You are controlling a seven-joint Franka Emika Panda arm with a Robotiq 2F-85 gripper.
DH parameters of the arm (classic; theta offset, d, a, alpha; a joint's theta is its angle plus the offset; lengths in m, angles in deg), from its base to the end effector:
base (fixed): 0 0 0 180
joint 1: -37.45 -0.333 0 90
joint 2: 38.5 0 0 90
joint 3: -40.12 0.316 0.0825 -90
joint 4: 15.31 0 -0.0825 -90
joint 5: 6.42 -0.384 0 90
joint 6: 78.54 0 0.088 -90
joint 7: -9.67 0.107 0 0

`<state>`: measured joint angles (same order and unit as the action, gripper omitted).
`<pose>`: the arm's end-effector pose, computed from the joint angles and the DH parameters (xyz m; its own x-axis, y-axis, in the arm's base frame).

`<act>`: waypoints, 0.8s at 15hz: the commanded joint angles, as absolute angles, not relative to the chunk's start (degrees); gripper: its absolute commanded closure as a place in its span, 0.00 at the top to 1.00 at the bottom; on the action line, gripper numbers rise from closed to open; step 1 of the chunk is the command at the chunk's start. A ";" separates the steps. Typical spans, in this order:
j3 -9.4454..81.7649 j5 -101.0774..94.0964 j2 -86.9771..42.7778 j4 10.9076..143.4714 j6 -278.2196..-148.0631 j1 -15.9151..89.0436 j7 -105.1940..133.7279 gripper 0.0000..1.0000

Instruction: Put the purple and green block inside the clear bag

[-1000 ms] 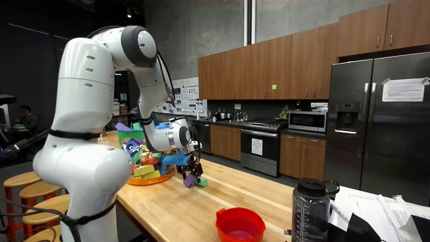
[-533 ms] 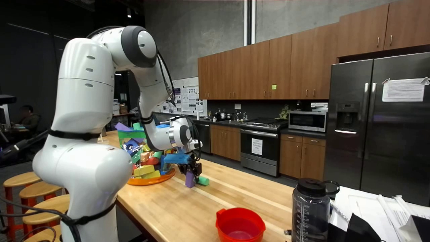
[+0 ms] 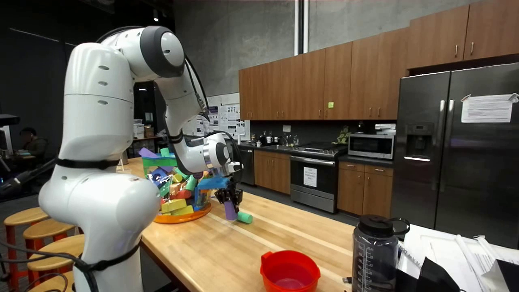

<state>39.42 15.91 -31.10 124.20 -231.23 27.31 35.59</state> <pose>0.4892 0.0925 0.2603 0.9869 0.0623 0.1487 0.0382 -0.9864 0.1600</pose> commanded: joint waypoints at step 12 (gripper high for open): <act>51.26 6.42 -49.21 117.57 -207.58 26.78 30.37 0.15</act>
